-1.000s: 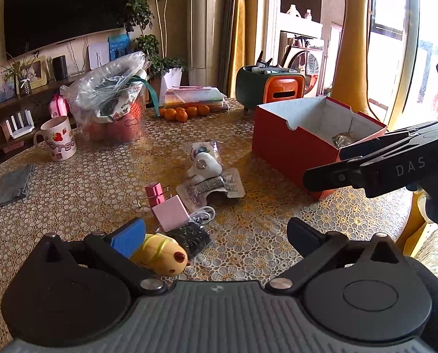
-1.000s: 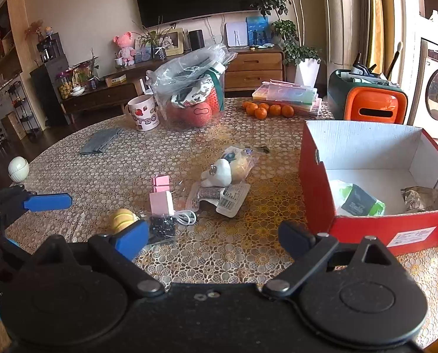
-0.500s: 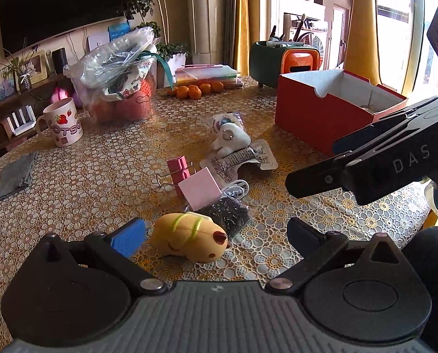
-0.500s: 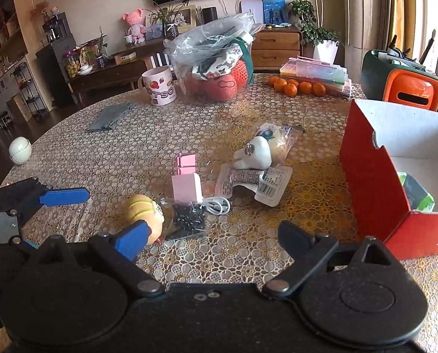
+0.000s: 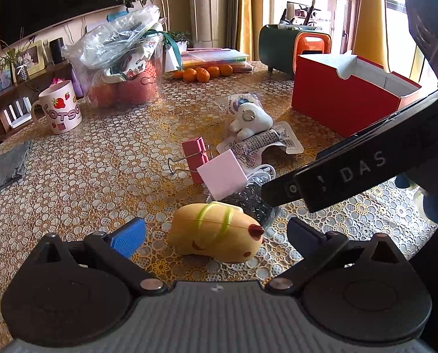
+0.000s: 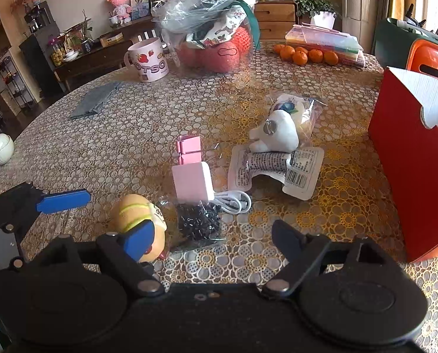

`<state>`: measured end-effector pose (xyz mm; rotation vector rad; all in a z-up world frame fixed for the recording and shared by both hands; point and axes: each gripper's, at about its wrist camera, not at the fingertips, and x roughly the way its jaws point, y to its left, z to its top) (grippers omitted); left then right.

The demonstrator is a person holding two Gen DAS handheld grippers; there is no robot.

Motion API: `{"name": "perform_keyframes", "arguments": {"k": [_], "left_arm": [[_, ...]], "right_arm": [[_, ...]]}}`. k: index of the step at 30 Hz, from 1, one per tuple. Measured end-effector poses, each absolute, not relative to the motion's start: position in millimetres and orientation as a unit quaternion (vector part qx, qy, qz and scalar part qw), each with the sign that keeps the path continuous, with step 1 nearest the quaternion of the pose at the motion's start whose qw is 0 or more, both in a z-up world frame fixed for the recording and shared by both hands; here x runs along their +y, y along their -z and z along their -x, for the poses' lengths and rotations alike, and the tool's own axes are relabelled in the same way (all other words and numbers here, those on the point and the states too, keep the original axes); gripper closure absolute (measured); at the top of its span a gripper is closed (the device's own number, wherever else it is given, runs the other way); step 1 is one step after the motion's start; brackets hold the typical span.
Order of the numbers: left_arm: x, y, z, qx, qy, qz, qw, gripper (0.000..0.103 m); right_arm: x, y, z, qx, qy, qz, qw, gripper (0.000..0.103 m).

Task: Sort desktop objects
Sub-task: 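Move both tools back toward the yellow toy and black clip bag, then grasp the yellow squishy toy with left tool while right tool grasps black clip bag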

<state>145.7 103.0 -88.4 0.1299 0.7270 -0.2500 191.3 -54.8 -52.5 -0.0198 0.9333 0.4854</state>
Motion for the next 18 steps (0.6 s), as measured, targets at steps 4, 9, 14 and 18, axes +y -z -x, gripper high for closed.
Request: {"name": "perform_keyframes", "arguments": {"k": [4, 9, 14, 18], "left_arm": [[104, 94, -150, 0.357, 0.128, -0.06, 0.923, 0.0], [105, 99, -152, 0.357, 0.135, -0.059, 0.922, 0.0], [107, 105, -155, 0.36, 0.136, -0.055, 0.921, 0.001], [109, 107, -157, 0.358, 0.137, -0.051, 0.922, 0.001]], "right_arm": [[-47, 61, -198, 0.454, -0.224, 0.007, 0.863, 0.016], [-39, 70, -208, 0.466, -0.213, 0.0, 0.859, 0.026], [-35, 78, -215, 0.479, -0.205, -0.009, 0.853, 0.028], [-34, 80, -219, 0.482, -0.197, -0.014, 0.854, 0.028]]}}
